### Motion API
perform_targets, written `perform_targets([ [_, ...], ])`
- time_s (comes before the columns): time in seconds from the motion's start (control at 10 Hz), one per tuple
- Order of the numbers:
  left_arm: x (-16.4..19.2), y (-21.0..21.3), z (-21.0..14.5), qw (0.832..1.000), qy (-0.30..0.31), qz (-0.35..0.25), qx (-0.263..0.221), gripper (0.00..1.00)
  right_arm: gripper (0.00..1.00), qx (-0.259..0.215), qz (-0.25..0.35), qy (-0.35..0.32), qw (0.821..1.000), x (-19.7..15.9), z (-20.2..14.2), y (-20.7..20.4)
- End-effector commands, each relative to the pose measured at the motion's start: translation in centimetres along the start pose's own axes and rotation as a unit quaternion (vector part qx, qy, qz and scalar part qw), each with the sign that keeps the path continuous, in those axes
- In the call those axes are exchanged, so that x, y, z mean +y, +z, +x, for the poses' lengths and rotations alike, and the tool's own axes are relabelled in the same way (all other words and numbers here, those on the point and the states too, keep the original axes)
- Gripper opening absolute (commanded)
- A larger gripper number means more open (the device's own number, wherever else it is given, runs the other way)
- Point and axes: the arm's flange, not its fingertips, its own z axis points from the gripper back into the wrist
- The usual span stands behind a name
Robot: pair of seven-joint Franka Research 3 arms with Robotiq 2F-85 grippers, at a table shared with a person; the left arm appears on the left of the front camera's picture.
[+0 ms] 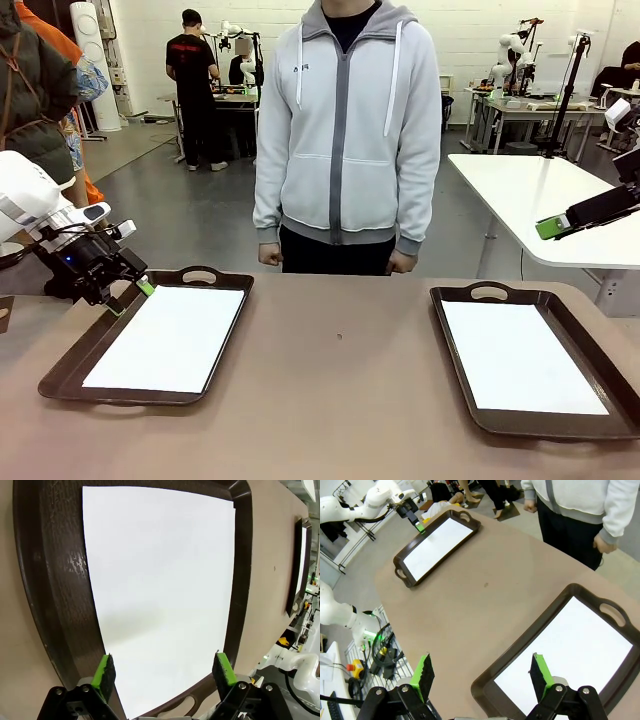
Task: Sort the A4 documents.
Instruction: Place the A4 Paper in the designated Handle tray.
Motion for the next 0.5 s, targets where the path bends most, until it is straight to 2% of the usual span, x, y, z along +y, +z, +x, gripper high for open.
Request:
perform_targets([
  [0.0,0.03,0.04,0.0,1.0,-0.002,0.004,0.001,1.0,1.0,0.0,0.0,0.002,1.0,0.01,-0.07,-0.01],
  [0.4,0.03,0.04,0.0,1.0,-0.002,0.004,0.001,1.0,1.0,0.0,0.0,0.002,1.0,0.01,-0.07,-0.01],
])
